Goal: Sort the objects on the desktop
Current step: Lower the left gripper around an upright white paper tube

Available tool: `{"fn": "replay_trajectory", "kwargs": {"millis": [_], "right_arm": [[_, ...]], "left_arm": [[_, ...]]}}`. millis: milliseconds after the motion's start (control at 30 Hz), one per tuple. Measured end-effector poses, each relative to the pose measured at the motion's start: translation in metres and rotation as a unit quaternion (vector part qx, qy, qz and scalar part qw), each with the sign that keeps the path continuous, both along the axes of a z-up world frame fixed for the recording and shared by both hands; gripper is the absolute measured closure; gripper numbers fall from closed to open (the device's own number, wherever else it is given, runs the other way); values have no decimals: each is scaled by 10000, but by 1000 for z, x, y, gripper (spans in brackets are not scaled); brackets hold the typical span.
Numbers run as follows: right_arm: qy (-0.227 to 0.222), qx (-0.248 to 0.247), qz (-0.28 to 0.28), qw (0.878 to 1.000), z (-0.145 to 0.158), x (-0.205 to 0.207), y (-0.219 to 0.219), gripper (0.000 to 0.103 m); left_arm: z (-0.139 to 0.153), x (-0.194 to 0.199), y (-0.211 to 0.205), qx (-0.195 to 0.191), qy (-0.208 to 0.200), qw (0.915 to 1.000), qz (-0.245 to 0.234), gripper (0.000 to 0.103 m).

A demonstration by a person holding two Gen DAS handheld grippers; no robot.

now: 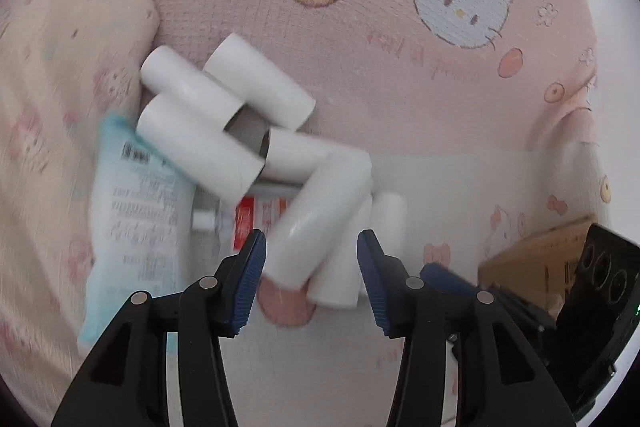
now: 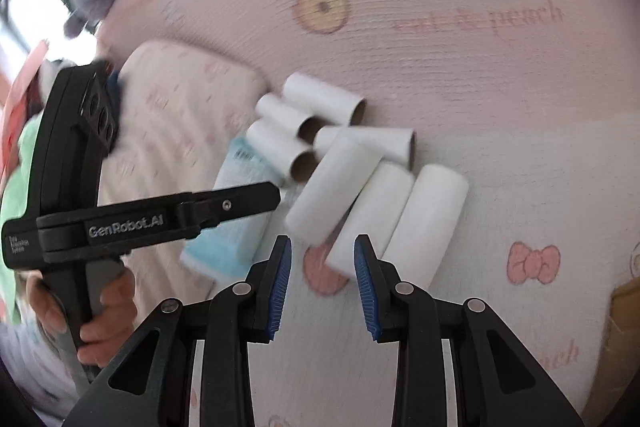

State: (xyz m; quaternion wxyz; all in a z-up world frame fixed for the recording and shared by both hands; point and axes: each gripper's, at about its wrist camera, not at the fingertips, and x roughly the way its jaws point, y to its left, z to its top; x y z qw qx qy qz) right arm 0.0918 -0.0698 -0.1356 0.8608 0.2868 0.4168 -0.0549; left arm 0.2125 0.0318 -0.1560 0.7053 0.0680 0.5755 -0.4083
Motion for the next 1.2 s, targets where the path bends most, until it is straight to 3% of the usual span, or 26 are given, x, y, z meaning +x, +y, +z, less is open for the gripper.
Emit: {"fn": "replay_trajectory", "kwargs": {"millis": [167,333,500,867,1067,1200], "right_arm": [[109,24,-94,9999,-10,12,-4,74],[227,-237,101,9994,-20,22,4,74],[203,66,8,9998,-37,24,4,74],[108,331,-152,9993,-46,20,10,74],[189,-56,182,9996,-44,17,26,73],[67,112,46,9999,-49,3,25,72]], "left_arm": [[-19,13,-17,-9,613,9981,-32,51],[-34,18,-16,110,816,9965,167,51],[-46,21,-11,84,1118,9934,255,51],[-61,-1,-12,377,1100,9930,194,52],[-72,-16,-13,368,1742,9837,235,67],[-70,-32,-12,366,1522,9875,203,70]]}}
